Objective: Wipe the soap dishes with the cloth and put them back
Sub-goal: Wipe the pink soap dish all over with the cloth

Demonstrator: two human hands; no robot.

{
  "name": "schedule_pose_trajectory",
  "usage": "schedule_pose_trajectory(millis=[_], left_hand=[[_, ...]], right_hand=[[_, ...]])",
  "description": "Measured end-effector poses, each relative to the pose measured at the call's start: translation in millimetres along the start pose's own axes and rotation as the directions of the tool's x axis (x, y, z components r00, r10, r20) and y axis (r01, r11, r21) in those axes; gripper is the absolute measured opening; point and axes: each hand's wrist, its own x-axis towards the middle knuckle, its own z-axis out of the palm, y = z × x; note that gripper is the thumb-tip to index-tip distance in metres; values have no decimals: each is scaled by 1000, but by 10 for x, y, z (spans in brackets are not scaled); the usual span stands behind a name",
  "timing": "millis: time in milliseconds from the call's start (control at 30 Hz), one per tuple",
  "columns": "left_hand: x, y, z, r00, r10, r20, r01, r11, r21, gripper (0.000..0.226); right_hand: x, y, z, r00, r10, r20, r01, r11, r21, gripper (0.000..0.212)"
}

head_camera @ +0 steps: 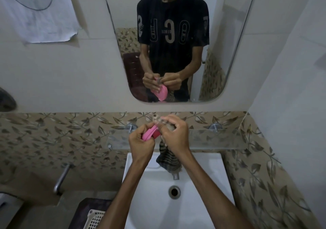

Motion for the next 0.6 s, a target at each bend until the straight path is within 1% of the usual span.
schedule_pose_trajectory(millis=[67, 100, 167, 200, 267, 333, 400, 433, 467, 533, 567, 600], left_hand=[[-5, 13, -14, 1000, 1, -25, -1, 1000, 21, 36], [-11, 14, -27, 999, 4, -37, -3, 1000, 26, 39], [9, -9, -67, 998, 27, -52, -26, 999, 32, 44], [24, -33, -82, 998, 34, -56, -32, 999, 32, 43], [42, -70, -95, 997, 20, -68, -19, 1000, 24, 27], [26, -64, -99, 998, -4, -68, 6, 999, 32, 16], [40, -27, -125, 1000, -7, -13, 8, 995, 99, 18], [70, -3, -153, 999, -5, 43, -3, 985, 172, 16], [112, 27, -181, 994, -9, 112, -22, 963, 268, 16], [224, 73, -217, 972, -41, 233, -73, 884, 461, 27], [276, 91, -215, 966, -55, 253, -84, 858, 508, 29], [315, 103, -205, 968, -60, 243, -80, 845, 528, 28]], right_hand=[[157, 35, -64, 989, 139, -47, -139, 990, 14, 8], [207, 48, -86, 982, 188, -29, -187, 982, 27, 10], [244, 59, -95, 963, 255, 86, -263, 959, 106, 16], [247, 59, -96, 941, 297, 165, -323, 931, 170, 19], [261, 54, -112, 879, 375, 294, -455, 844, 283, 19], [281, 41, -127, 844, 412, 345, -523, 775, 354, 13], [286, 31, -118, 849, 400, 346, -515, 774, 368, 11], [286, 28, -119, 861, 377, 340, -489, 795, 358, 10], [288, 18, -122, 878, 347, 329, -453, 823, 342, 9], [290, -15, -138, 918, 270, 290, -353, 890, 290, 5], [284, -41, -134, 936, 224, 273, -295, 921, 255, 5], [262, -79, -121, 948, 173, 267, -234, 948, 215, 6]])
